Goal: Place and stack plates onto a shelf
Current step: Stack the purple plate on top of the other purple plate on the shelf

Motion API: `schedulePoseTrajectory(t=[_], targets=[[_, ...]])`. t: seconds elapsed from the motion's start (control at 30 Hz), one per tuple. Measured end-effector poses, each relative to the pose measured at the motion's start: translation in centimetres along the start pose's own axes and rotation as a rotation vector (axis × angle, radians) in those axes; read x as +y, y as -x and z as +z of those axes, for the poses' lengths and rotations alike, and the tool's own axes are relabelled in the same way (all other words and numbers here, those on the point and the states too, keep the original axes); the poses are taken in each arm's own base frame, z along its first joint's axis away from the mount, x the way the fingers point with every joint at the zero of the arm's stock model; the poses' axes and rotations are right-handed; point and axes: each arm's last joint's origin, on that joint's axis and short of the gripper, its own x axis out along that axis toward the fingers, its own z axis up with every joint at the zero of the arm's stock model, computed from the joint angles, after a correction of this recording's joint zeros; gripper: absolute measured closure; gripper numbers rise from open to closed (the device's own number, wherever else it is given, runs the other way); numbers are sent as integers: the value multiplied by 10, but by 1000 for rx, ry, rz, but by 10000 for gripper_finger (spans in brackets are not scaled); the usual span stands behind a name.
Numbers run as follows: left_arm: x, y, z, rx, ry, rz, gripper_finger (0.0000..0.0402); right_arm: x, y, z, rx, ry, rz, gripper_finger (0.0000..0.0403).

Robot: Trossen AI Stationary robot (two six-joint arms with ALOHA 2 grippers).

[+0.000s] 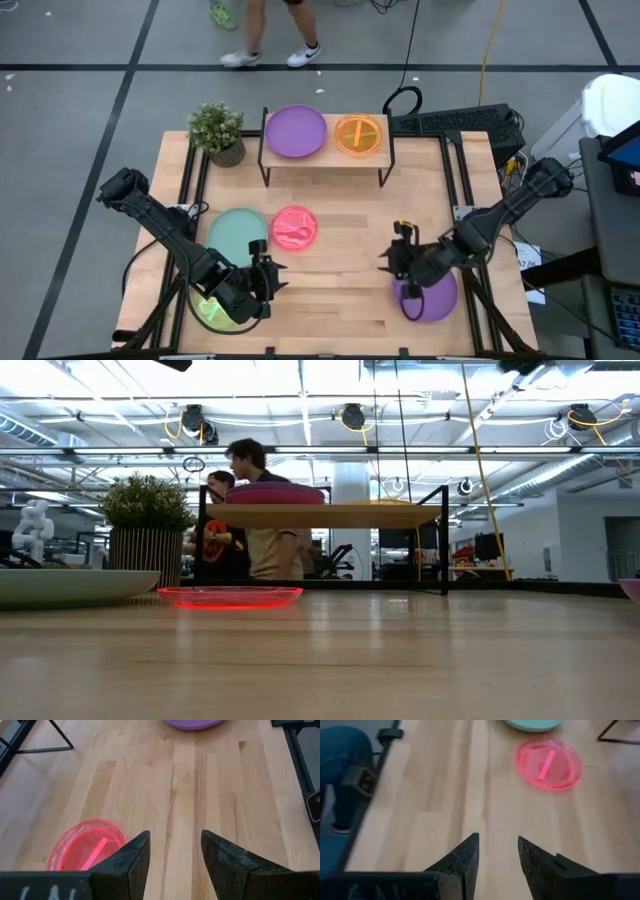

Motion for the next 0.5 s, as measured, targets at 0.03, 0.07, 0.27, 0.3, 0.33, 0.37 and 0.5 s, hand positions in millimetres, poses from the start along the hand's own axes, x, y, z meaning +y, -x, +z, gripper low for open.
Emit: schedulePoseTrajectory(t=[0.03,0.07,0.27,0.3,0.33,0.37,0.5], targets=[[0,0,0,0,2,0,220,3,1,-1,0,-10,10,284],[0,0,0,0,7,0,220,6,2,-2,0,-19,19,284],[-1,0,0,0,17,-2,220,21,5,-9,2,-76,33,284],[-1,1,0,-1,17,-2,220,23,4,-10,7,-87,36,284],[-1,1,-1,-1,16,-4,220,26,2,-12,14,-97,38,284],[-2,1,-1,-1,14,-5,220,29,1,-13,20,-108,40,284],[-3,3,-2,-1,8,-10,220,40,-5,-20,55,-134,45,284]])
